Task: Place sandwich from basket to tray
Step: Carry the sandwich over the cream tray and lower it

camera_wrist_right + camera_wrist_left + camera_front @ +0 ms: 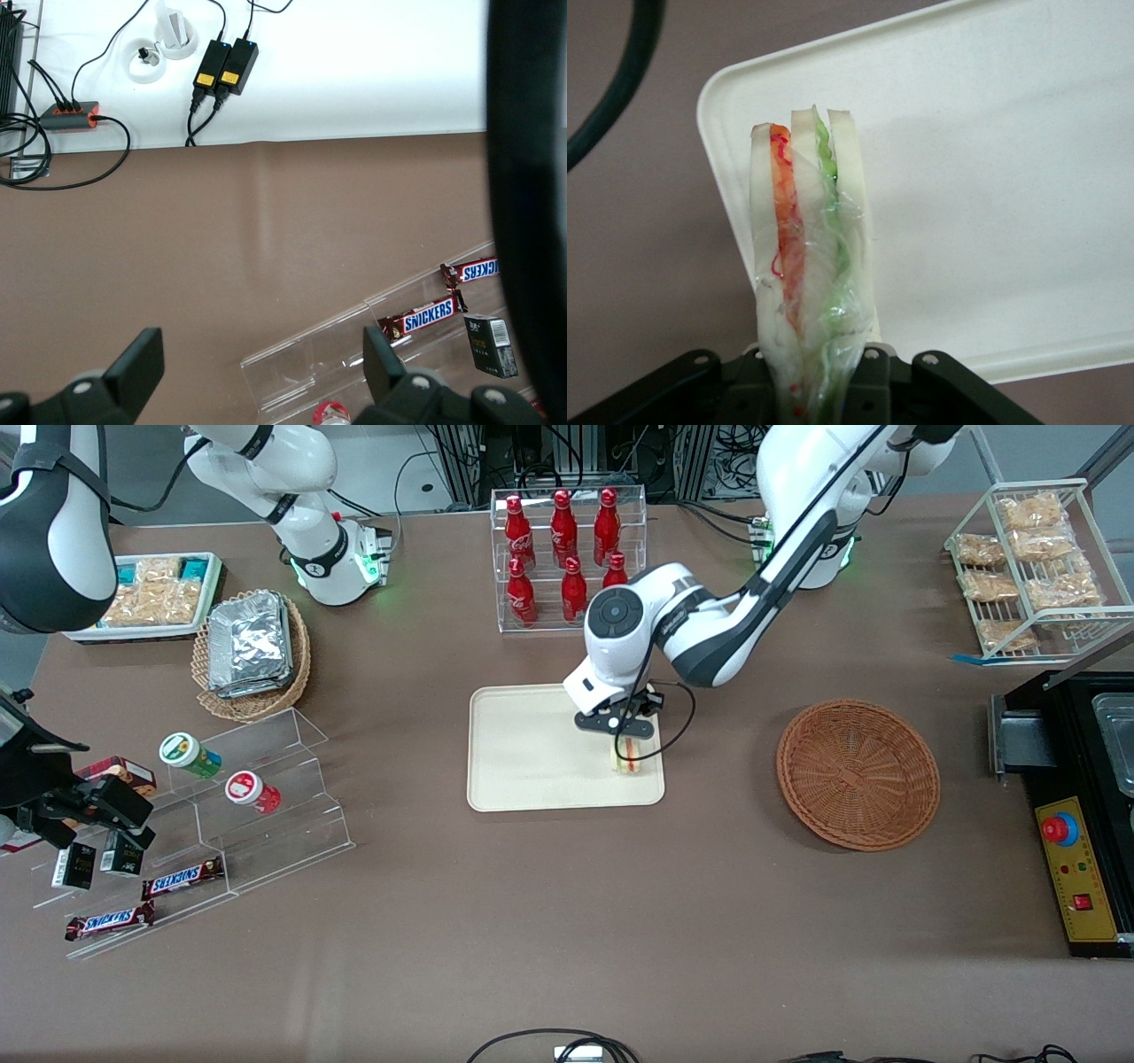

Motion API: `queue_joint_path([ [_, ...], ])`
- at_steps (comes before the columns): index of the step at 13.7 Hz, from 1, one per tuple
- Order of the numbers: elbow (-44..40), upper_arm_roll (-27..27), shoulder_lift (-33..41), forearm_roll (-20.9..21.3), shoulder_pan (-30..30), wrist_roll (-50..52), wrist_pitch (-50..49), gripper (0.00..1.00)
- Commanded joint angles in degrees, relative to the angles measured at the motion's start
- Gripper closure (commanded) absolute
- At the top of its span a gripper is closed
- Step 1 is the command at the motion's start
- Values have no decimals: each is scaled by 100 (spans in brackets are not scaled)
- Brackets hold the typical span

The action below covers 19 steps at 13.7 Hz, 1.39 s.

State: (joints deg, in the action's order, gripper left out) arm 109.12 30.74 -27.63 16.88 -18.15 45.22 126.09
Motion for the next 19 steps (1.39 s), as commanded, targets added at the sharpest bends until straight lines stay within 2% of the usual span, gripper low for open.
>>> queue_joint_path([
  [1,-215,-42,-278,123,-136,66,144,100],
  [6,-242,-42,-524,307,-259,101,162,100],
  [10,-242,-42,-682,316,-268,119,153,94],
  [12,-242,-42,-726,316,-277,337,144,86],
  [13,-242,-42,-727,316,-312,573,144,66],
  [14,-242,-42,-727,333,-356,811,144,42],
  [16,-242,-51,-727,334,-373,866,92,13],
  [17,-242,-51,-692,334,-374,883,39,1],
  [19,-294,-51,-630,334,-365,892,-32,0],
])
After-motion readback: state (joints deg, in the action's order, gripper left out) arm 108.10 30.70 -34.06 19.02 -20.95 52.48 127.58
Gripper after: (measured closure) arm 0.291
